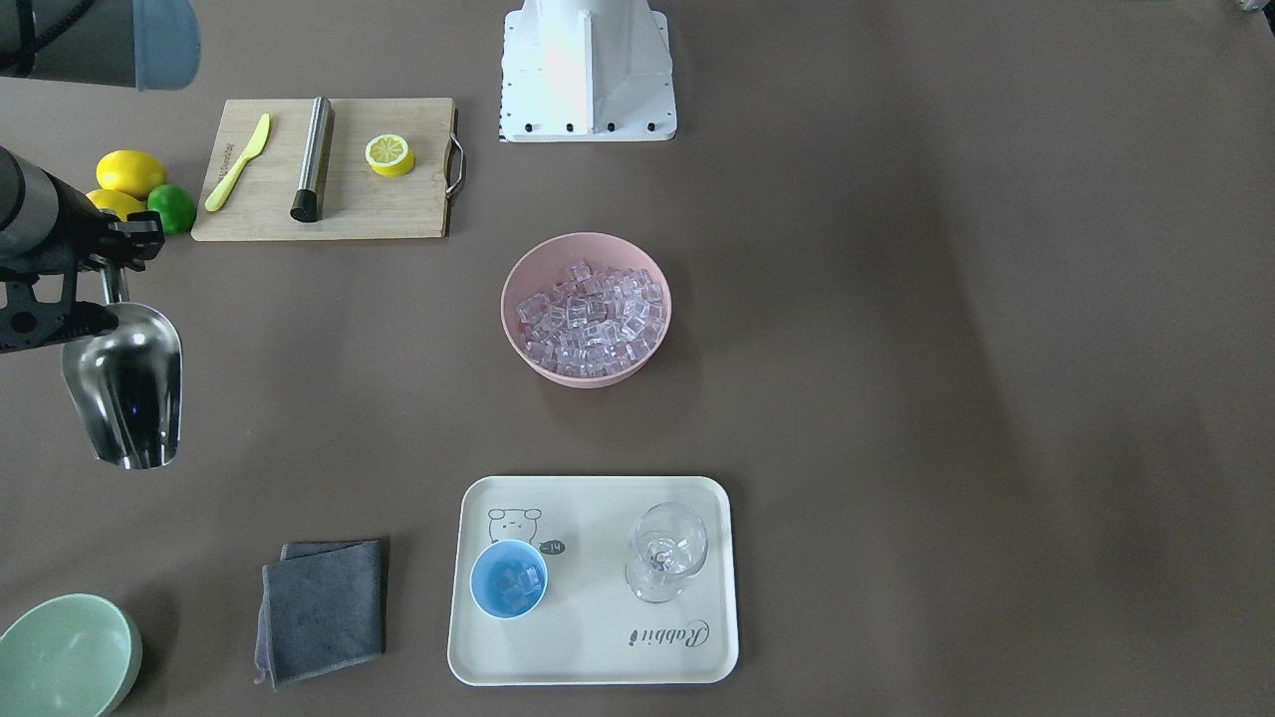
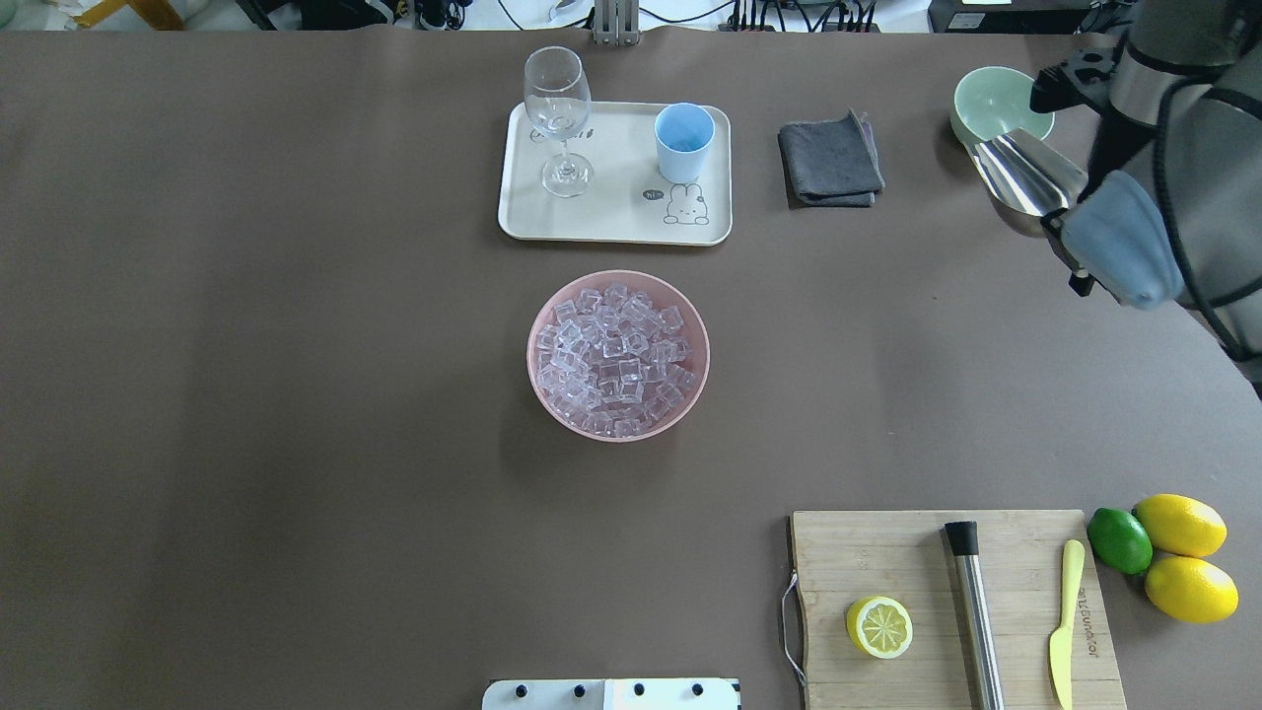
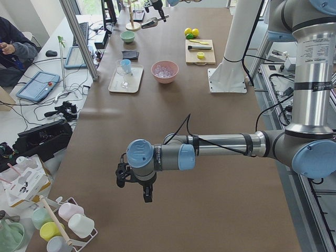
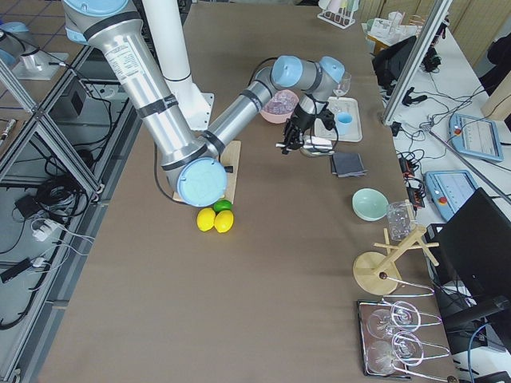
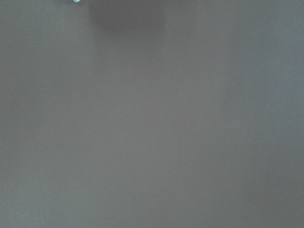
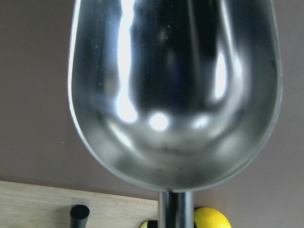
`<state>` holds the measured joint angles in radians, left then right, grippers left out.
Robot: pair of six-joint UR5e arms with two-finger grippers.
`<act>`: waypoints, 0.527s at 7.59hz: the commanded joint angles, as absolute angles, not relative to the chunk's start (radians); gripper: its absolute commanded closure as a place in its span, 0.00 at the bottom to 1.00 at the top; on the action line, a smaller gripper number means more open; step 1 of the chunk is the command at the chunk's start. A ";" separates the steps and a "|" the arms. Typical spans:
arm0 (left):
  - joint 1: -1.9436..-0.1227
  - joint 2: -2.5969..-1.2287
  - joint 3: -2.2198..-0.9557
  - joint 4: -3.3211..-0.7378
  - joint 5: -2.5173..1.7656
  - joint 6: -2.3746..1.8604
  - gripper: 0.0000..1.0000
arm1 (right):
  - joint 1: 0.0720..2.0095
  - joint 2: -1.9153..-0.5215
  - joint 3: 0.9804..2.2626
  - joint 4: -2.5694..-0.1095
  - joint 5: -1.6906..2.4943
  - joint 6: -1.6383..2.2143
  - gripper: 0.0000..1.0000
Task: Put ice in cup with scoop
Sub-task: 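Carry the empty scoop back toward its spot beside the cutting board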
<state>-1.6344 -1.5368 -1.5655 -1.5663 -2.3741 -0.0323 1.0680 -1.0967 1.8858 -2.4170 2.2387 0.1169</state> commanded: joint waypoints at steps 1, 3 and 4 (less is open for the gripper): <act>-1.635 -1.537 -1.565 -1.565 -2.376 -0.034 0.02 | 1.080 -1.352 1.932 -2.111 2.232 0.203 1.00; -1.635 -1.537 -1.571 -1.560 -2.378 -0.034 0.02 | 1.078 -1.457 1.850 -1.834 2.247 0.357 1.00; -1.638 -1.537 -1.589 -1.562 -2.381 -0.032 0.02 | 1.074 -1.460 1.836 -1.826 2.250 0.379 1.00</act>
